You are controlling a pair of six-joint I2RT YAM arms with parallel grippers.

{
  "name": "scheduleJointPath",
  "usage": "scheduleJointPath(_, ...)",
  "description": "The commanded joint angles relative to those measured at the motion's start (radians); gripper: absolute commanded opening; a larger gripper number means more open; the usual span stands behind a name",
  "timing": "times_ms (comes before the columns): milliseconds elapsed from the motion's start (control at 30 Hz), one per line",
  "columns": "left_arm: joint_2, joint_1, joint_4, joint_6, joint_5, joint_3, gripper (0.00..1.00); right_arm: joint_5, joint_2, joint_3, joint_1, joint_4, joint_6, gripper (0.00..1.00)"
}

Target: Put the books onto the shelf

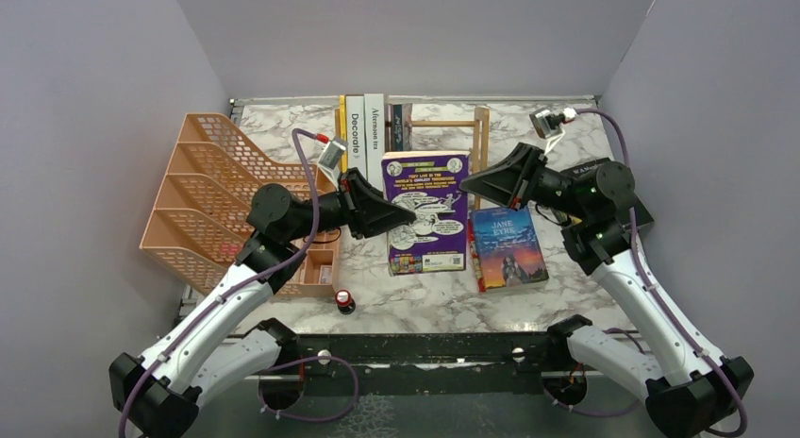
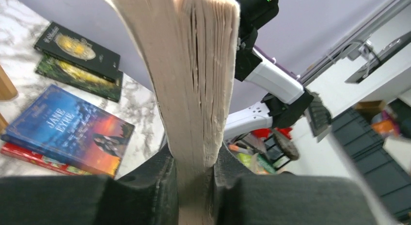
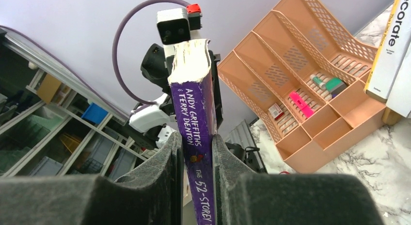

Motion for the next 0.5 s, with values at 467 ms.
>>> scheduleJointPath(467,0.047,-0.001,0.066,-0.036,-0.179,0.108,0.00,-0.123,0.046,-0.116,0.065,0.195,-0.045,0.55)
